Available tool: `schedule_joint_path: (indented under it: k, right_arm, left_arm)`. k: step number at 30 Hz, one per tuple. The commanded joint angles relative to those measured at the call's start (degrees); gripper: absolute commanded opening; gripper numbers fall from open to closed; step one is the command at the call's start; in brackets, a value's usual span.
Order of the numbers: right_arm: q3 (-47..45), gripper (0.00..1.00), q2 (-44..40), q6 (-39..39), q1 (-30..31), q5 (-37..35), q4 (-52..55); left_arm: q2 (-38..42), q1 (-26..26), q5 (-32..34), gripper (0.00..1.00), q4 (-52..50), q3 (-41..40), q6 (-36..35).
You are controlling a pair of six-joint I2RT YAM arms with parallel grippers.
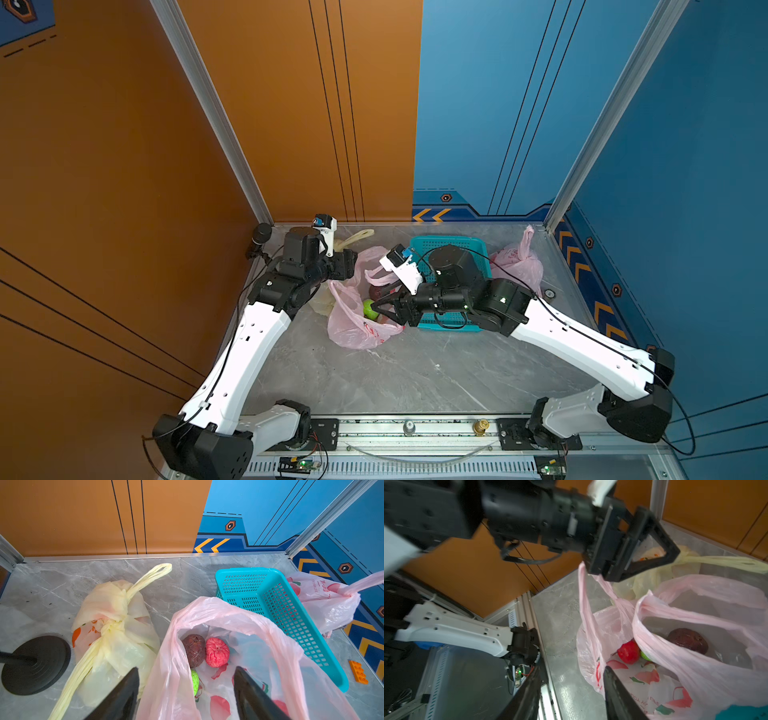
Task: Untie the knot of a plastic bag & take out the apple
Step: Untie the plastic bag at the center of the board.
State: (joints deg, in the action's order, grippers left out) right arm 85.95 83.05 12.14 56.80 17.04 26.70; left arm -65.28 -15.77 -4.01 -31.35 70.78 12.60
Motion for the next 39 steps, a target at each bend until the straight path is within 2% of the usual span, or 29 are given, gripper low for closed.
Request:
schedule_joint_path:
  k: [1, 6, 9, 12, 16, 20, 23, 25, 27, 30, 32, 39]
  right_arm:
    - [0.6, 0.51, -1.3, -1.3, -0.8, -8.2, 1.4]
    - [-0.4, 0.52, -5.2, 0.1, -4.1, -0.4, -3.0]
    - [0.4, 0.5, -4.2, 3.2, -6.8, 8.9, -3.8]
    - [1.3, 0.49, -1.7, 5.5, -6.1, 14.2, -5.4]
    - [3.2, 0.48, 2.3, 6.9, -3.2, 16.9, -7.1]
    - [6.0, 0.49, 6.7, 8.0, -0.3, 13.0, -7.9]
    - [8.2, 0.46, 10.7, 8.7, 1.0, 2.9, -6.8]
    - [8.8, 0.43, 13.2, 8.7, 1.3, -8.6, -5.3]
    - [8.6, 0.4, 15.4, 8.8, 0.8, -16.0, -5.0]
    - [8.3, 0.39, 18.7, 8.9, -0.1, -22.1, -3.6]
    - [7.5, 0.39, 20.2, 9.2, -0.8, -23.6, -2.9]
    - [3.3, 0.39, 21.5, 9.3, -2.8, -22.4, -1.0]
  left_arm:
    - [1.7, -0.1, 0.2, 0.74, -3.5, -4.6, 3.0]
    - [1.9, -1.3, -0.6, 0.74, -3.3, -8.7, 4.9]
    - [1.5, -4.4, 0.3, 0.73, -3.3, -9.8, 5.7]
    - [1.2, -7.4, 1.7, 0.72, -3.3, -11.3, 6.7]
    - [1.7, -10.5, 5.2, 0.72, -4.1, -15.3, 8.2]
    - [3.2, -12.7, 10.2, 0.71, -4.9, -18.9, 10.5]
    - [5.0, -14.1, 13.7, 0.71, -5.0, -21.9, 12.6]
    - [6.2, -14.4, 15.1, 0.71, -4.9, -23.9, 14.1]
    - [7.0, -14.5, 16.1, 0.71, -4.5, -25.4, 15.0]
    - [7.7, -14.6, 17.6, 0.71, -3.3, -27.7, 15.8]
    - [8.0, -14.2, 17.9, 0.69, -2.2, -29.2, 16.3]
    - [10.2, -10.0, 12.6, 0.31, 1.7, -33.3, 17.7]
